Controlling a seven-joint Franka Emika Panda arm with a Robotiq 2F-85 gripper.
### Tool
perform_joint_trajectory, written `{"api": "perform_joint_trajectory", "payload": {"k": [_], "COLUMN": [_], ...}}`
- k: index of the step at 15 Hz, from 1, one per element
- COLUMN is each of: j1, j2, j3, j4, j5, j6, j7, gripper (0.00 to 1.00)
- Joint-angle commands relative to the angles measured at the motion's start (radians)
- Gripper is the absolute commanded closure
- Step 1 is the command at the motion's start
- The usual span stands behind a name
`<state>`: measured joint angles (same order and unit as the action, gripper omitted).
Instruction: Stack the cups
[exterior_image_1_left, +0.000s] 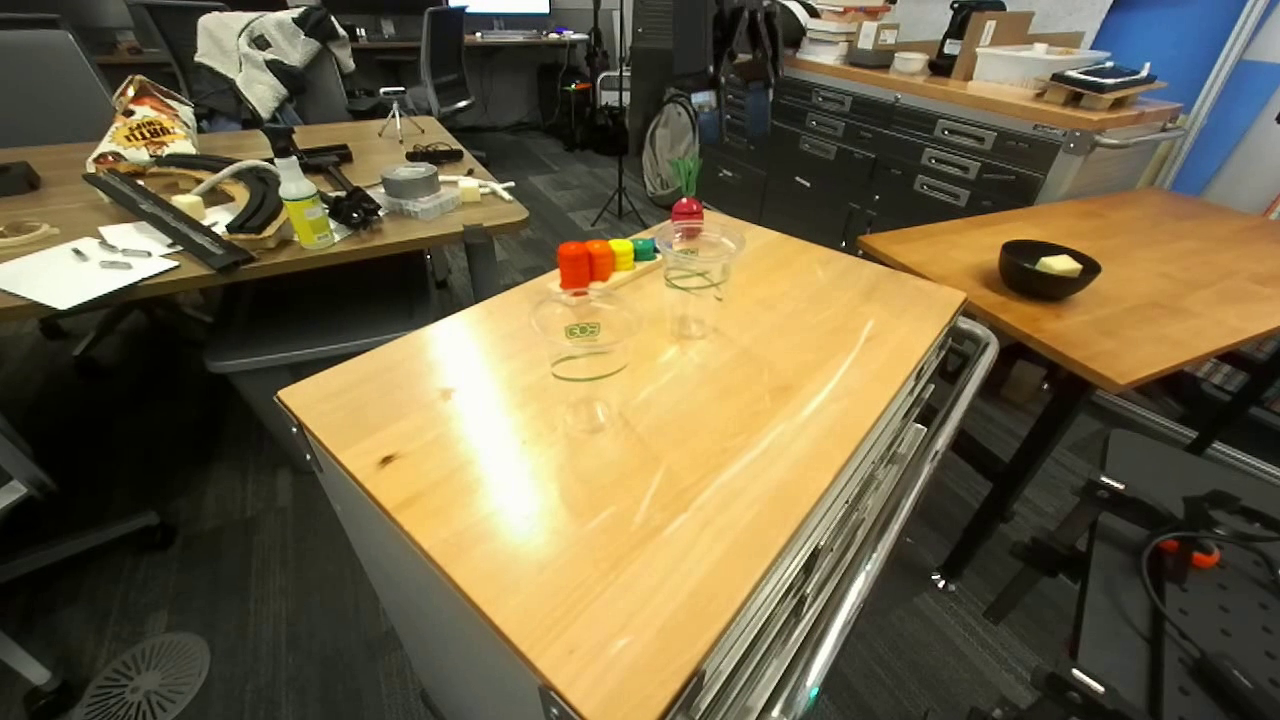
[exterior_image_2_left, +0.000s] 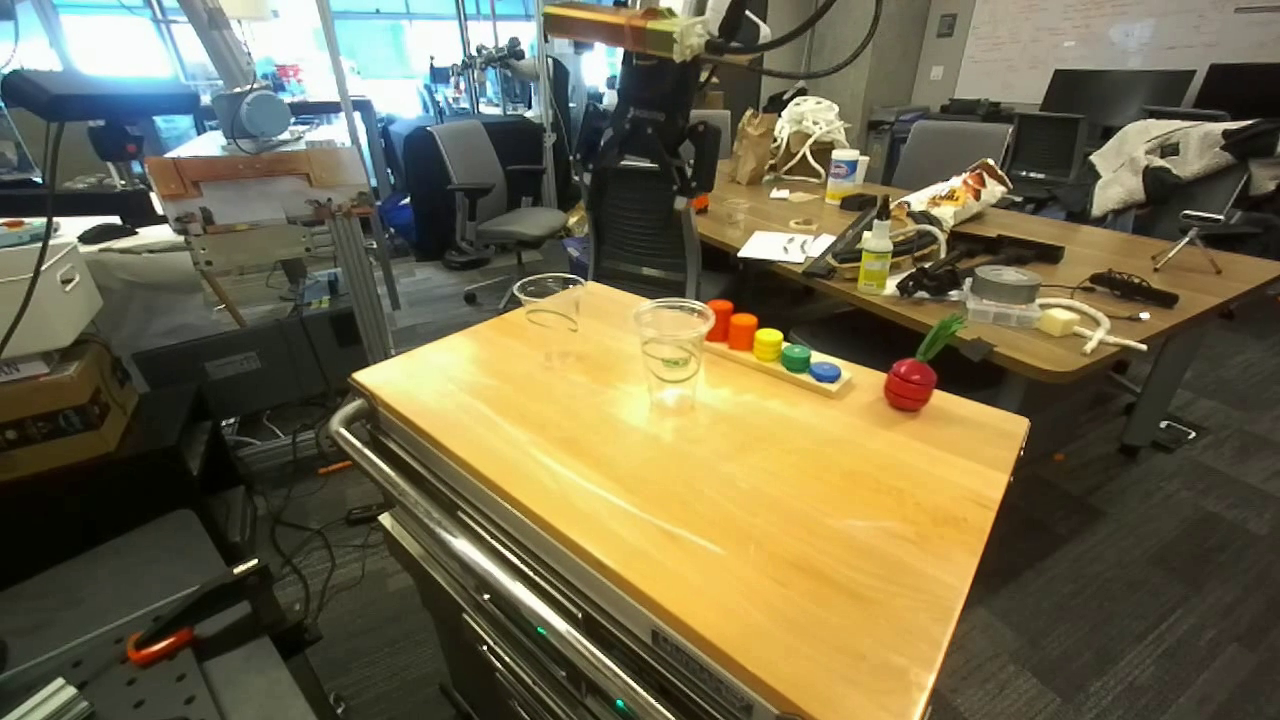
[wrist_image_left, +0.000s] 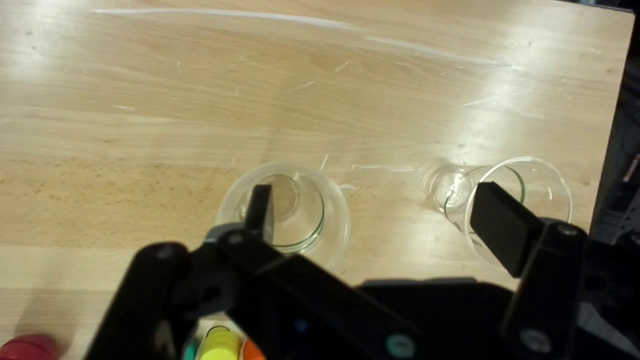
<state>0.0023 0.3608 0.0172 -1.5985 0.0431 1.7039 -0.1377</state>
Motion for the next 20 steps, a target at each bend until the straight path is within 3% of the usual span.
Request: {"api": "perform_joint_trajectory", "payload": {"k": [1,9,14,15,20], "j1": [0.022,0.114,0.138,0.137,0.127], "j2": [0.013,0.1,0.124,0.123,0.138], "j3": [0.028,0.05,0.048,0.047,0.051], "j4": [-0.042,-0.092,-0.088,-0.087,-0.079], "j5": [0.009,-0.042,-0.071,-0.072,-0.054], "j6": [0.045,0.274,0.334,0.34,0.339], "j7": [0.009,0.094,0.13,0.133,0.135], "gripper": [0.0,0.0,0.0,0.18,0.58]}}
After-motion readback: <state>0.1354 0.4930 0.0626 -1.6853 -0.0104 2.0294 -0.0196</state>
